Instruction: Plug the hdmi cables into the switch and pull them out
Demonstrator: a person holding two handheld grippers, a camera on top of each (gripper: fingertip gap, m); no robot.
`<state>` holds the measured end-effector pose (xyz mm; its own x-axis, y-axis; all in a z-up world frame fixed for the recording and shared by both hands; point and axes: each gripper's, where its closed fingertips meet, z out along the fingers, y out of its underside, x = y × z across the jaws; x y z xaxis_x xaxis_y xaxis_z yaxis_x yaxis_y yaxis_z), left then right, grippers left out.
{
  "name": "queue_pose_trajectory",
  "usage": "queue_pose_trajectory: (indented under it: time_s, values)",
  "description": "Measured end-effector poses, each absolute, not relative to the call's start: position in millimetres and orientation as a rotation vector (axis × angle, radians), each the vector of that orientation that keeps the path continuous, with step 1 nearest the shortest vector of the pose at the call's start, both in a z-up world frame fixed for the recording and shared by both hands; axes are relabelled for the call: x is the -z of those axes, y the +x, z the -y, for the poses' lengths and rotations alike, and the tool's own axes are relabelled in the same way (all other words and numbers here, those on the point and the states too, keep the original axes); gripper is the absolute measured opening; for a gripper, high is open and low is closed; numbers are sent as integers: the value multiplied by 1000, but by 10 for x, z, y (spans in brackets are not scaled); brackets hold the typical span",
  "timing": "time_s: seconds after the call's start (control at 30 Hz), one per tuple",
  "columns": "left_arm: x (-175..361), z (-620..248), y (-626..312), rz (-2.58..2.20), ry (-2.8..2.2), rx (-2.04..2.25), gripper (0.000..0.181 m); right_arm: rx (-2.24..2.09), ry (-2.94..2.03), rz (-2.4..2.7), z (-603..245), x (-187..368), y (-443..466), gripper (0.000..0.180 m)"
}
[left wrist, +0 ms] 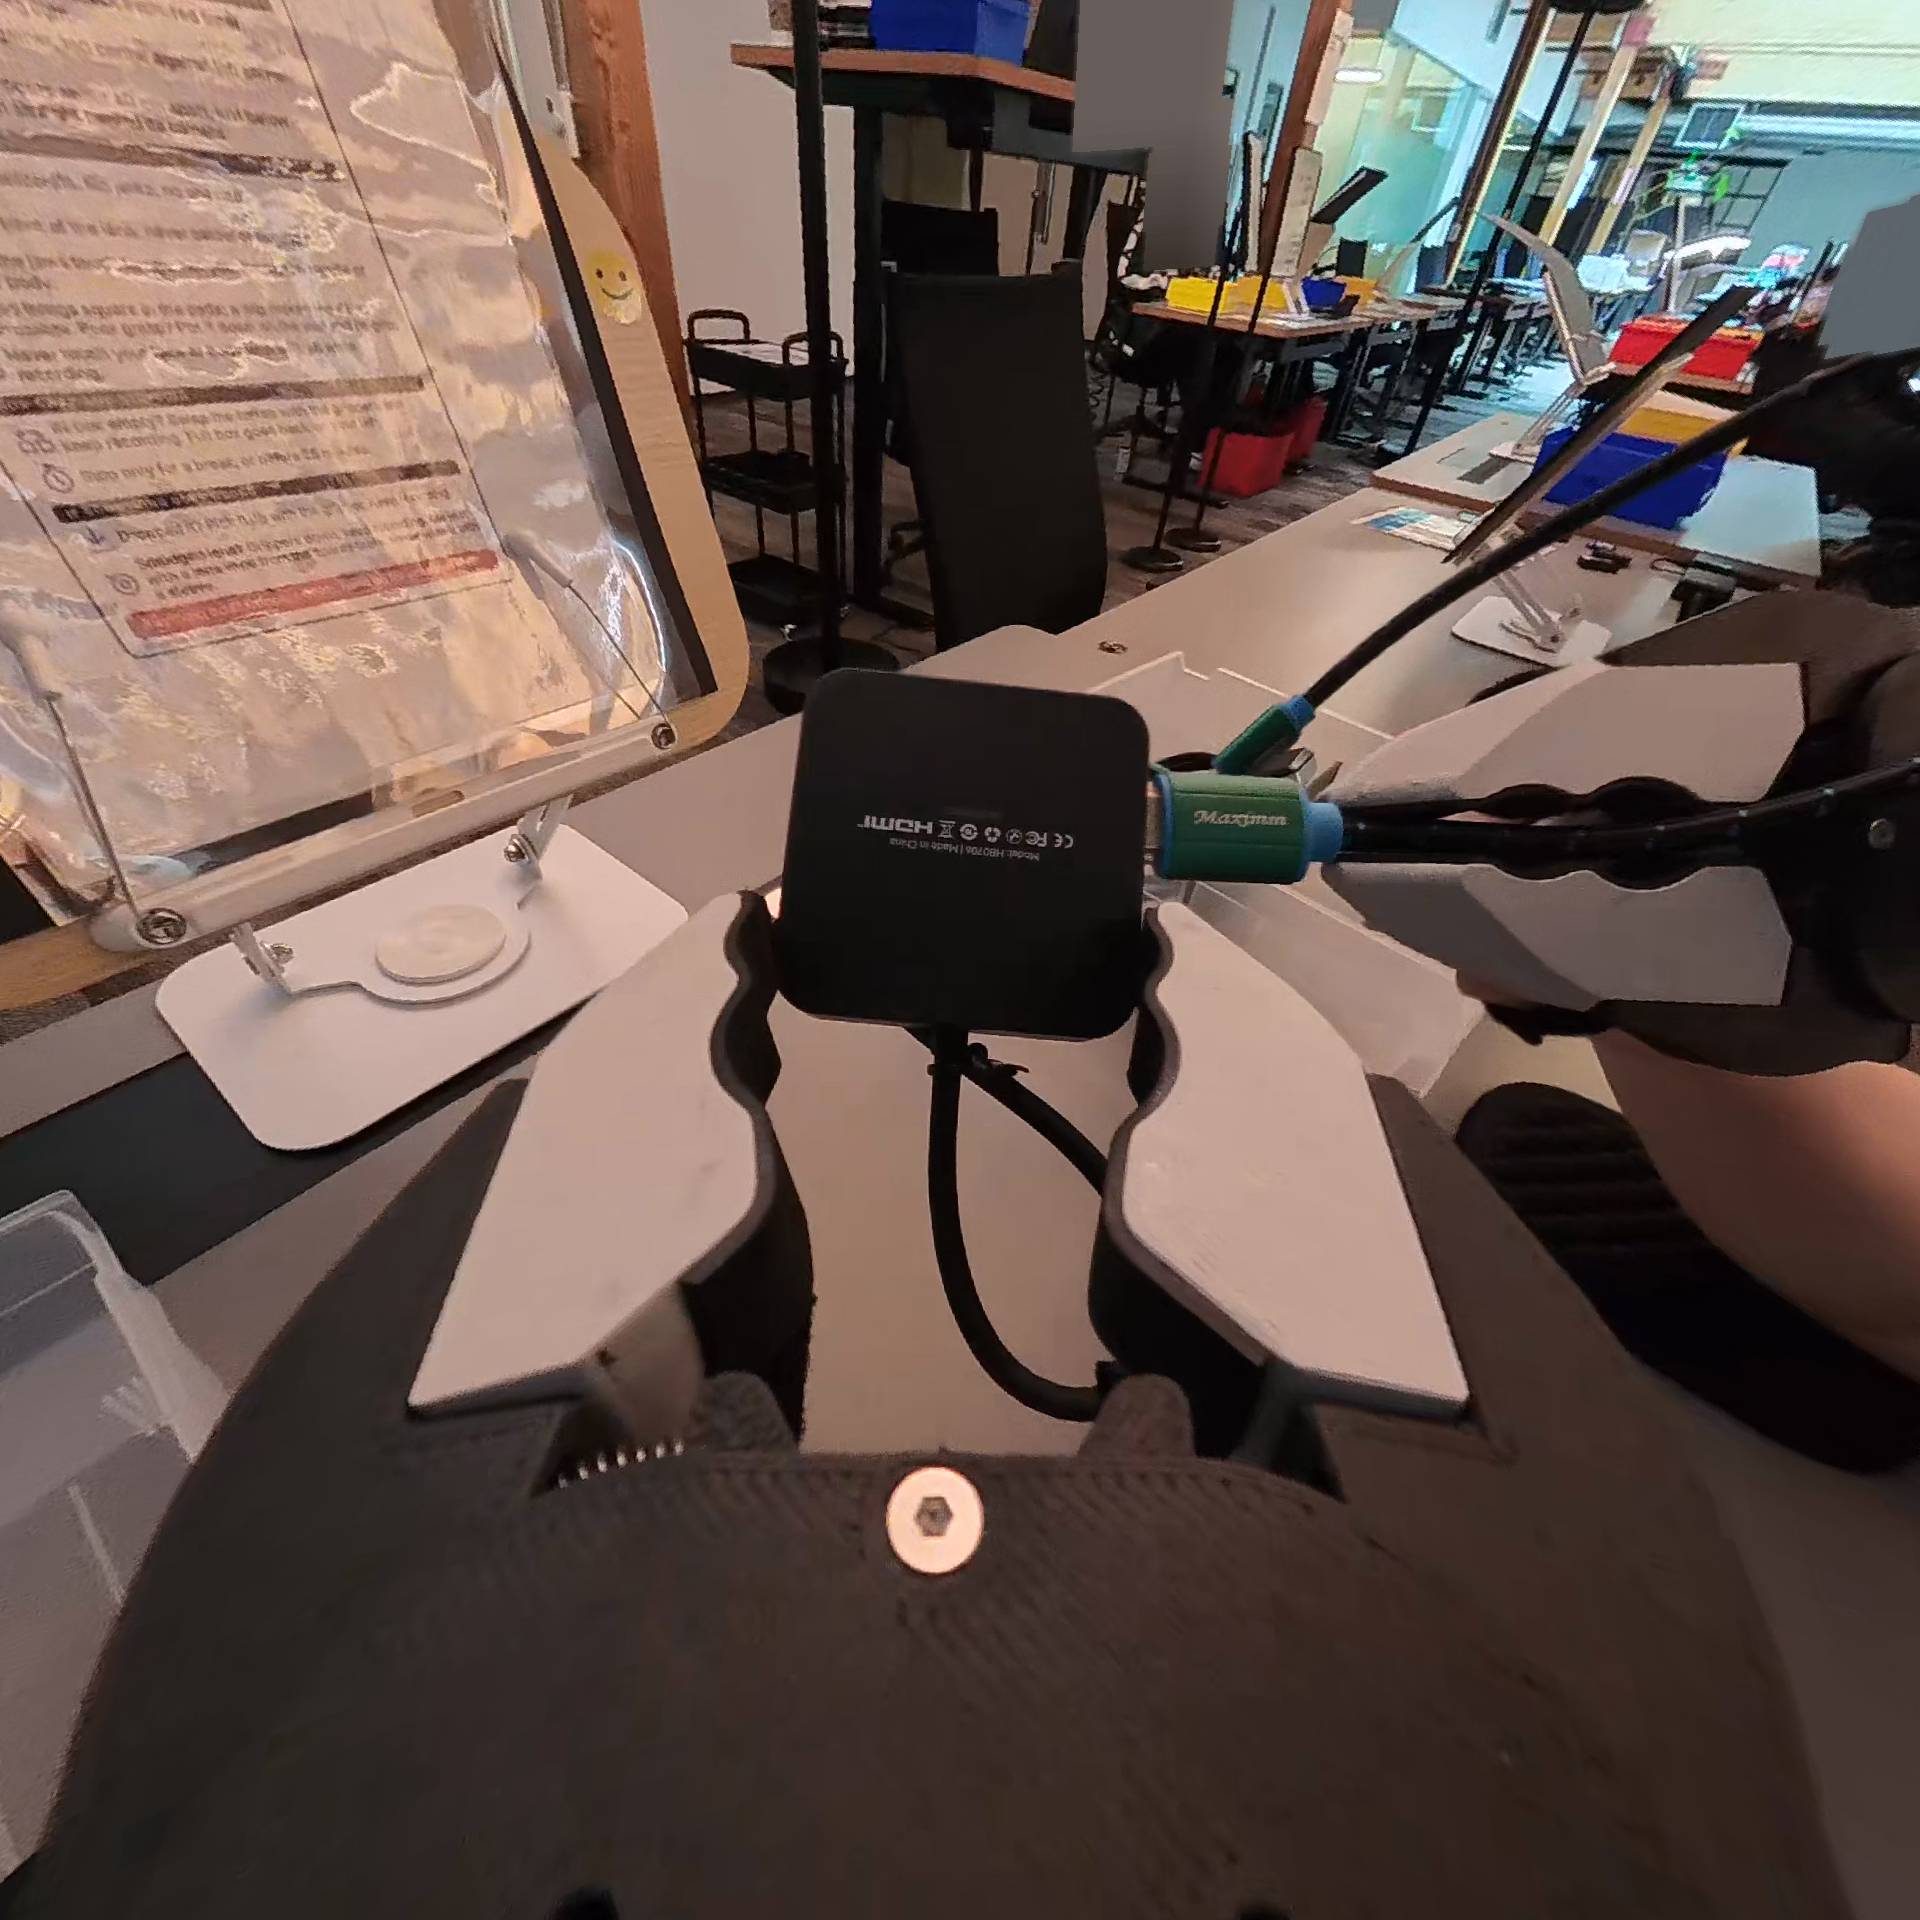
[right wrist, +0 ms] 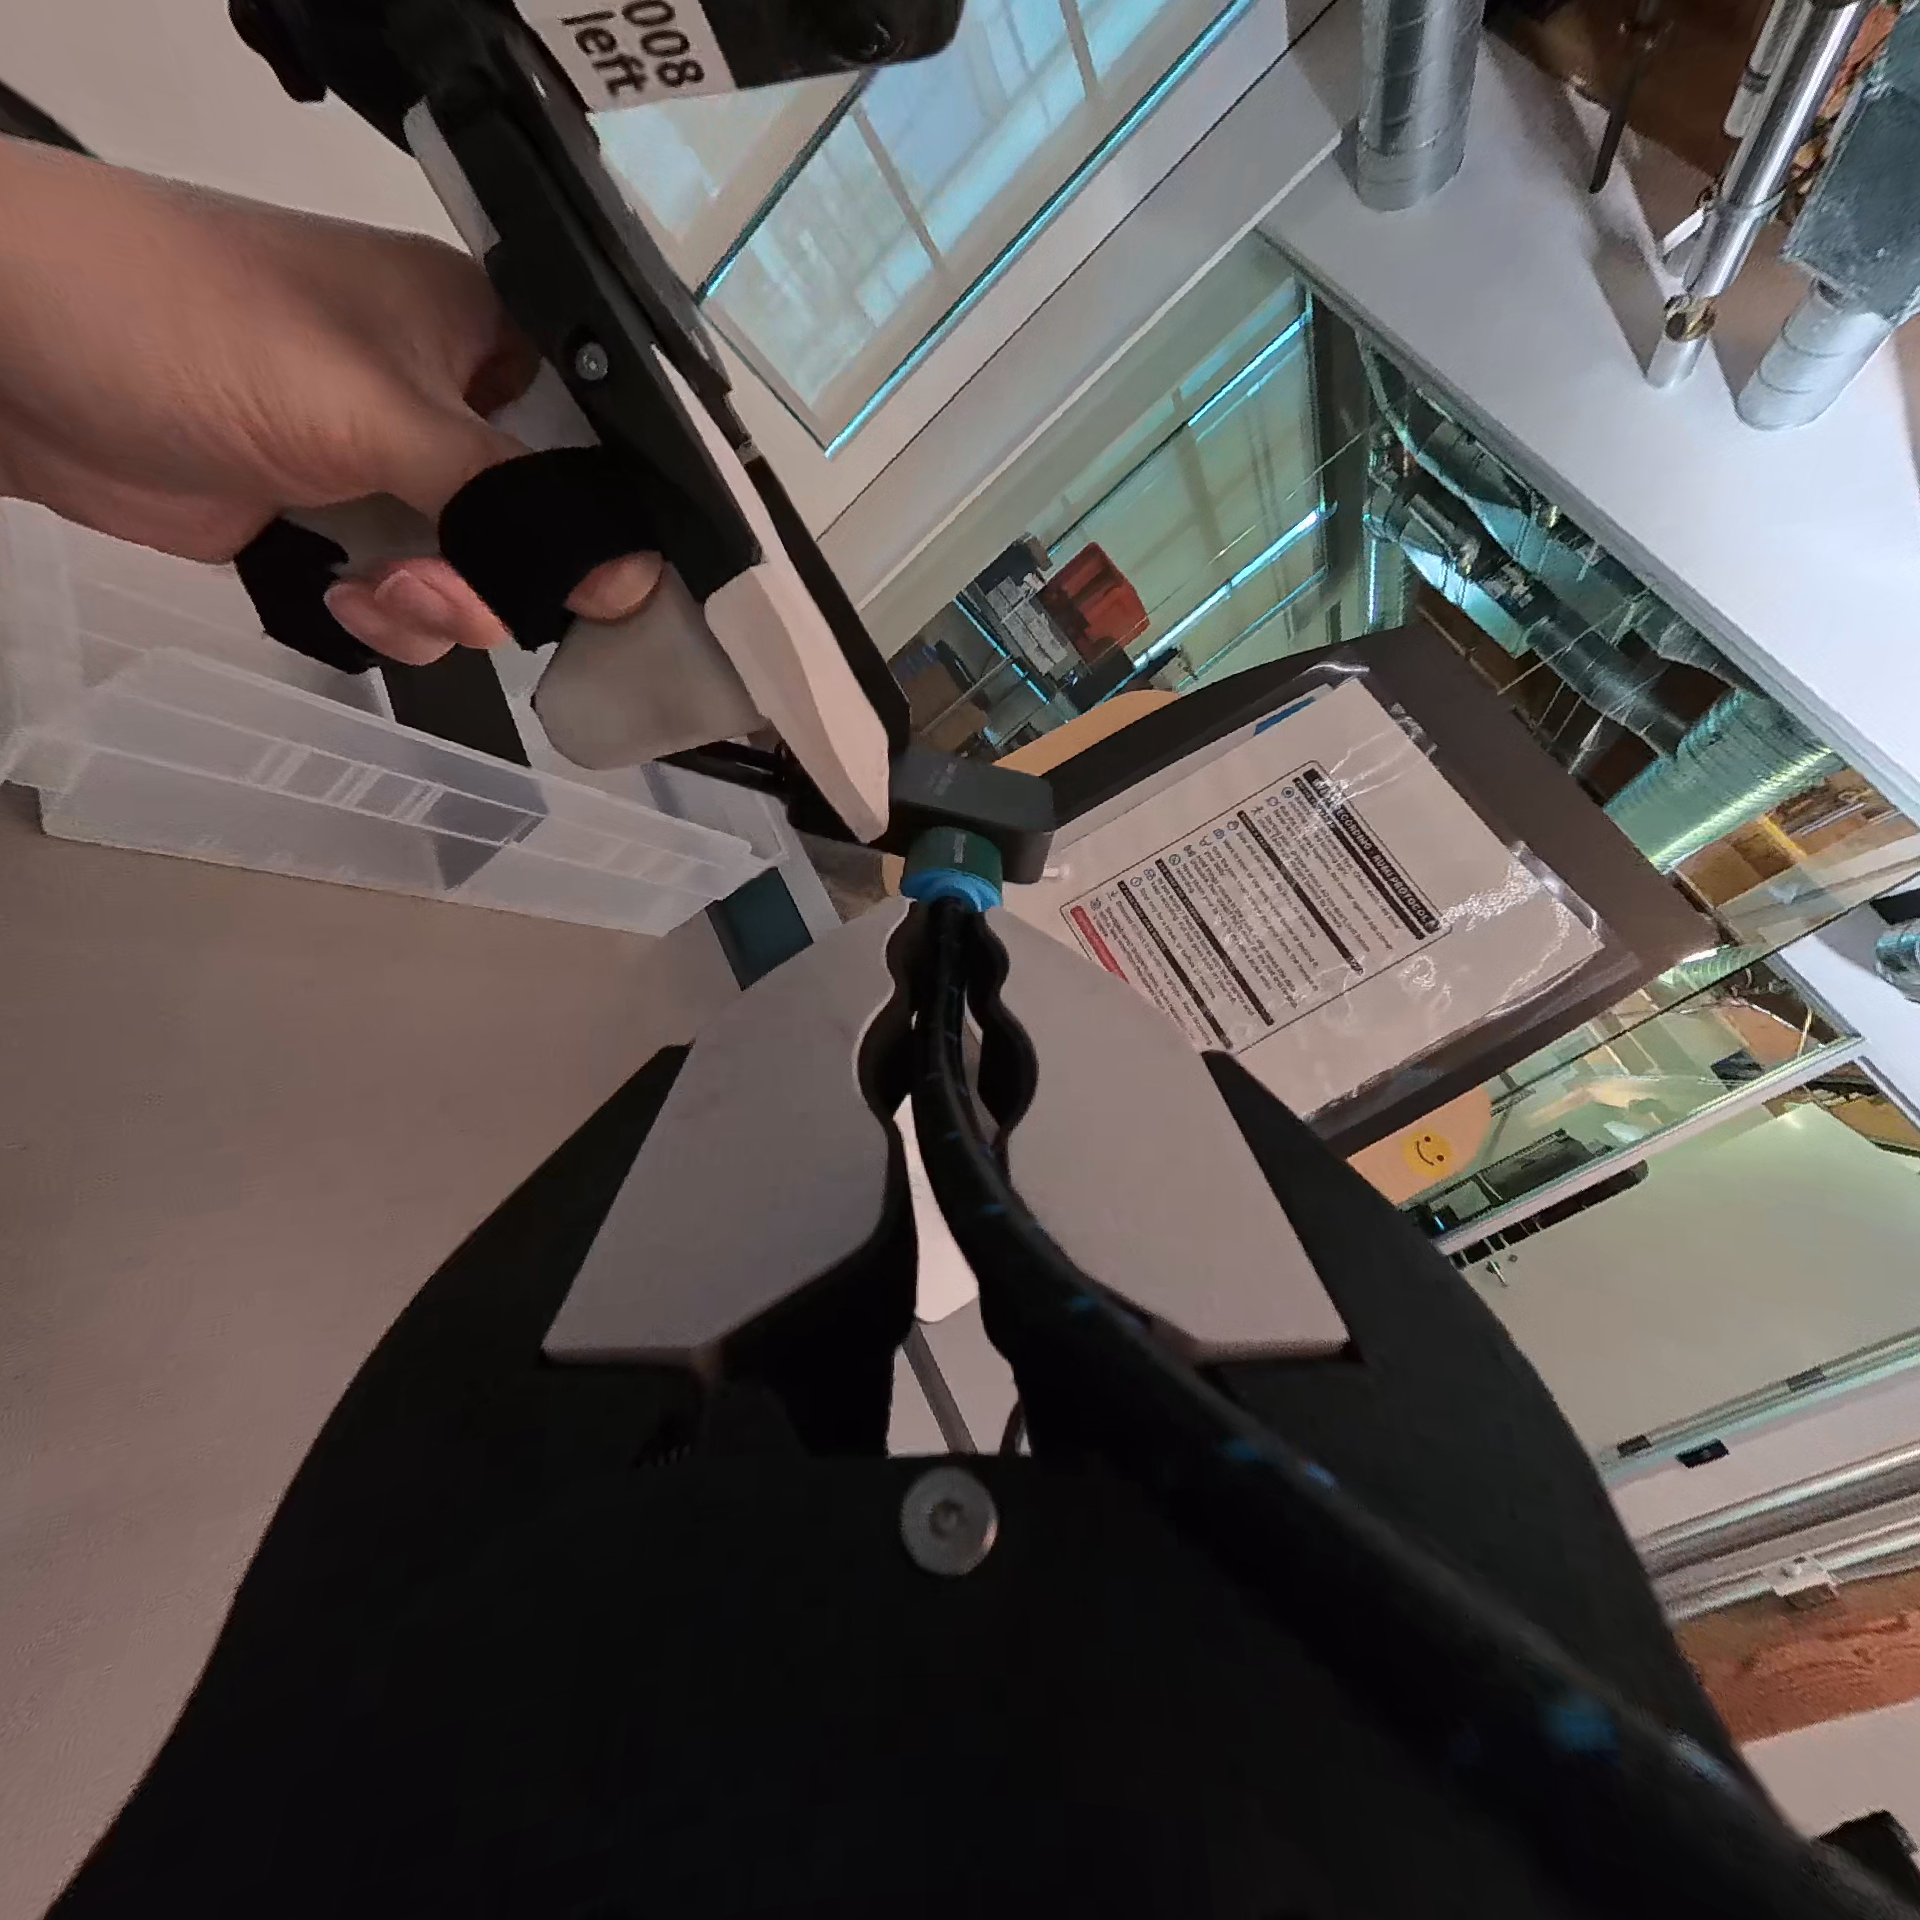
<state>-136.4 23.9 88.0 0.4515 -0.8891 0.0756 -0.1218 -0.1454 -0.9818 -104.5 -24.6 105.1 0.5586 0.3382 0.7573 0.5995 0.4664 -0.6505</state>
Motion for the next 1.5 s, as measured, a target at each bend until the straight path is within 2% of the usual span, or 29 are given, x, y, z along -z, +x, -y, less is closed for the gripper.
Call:
queue_pose_trajectory:
  time_s: [0.03, 0.3, 0.5, 0.7, 0.77, 1.03, 1.5]
  values:
    - [-905, -236, -1372, -901, -1573, 851, 66, 186, -1116, 1007, 246, -1058, -1046, 8]
    - [-1063, -153, -1414, -932, -1476, 684, 66, 140, -1058, 961, 303, -1136, -1056, 7]
    - [-1219, 6, -1401, -966, -1341, 654, 66, 324, -905, 995, 502, -1328, -1073, 7]
    - [-1189, 43, -1360, -998, -1325, 658, 89, 379, -814, 1030, 668, -1429, -1089, 7]
    - [-1188, 81, -1323, -1019, -1295, 659, 90, 363, -800, 1053, 686, -1404, -1118, 7]
    - [-1150, 61, -1328, -1058, -1260, 453, 71, 299, -782, 1068, 680, -1330, -1176, 7]
    - [-1062, -4, -1398, -1060, -1379, 326, 72, 218, -850, 1044, 561, -1246, -1170, 7]
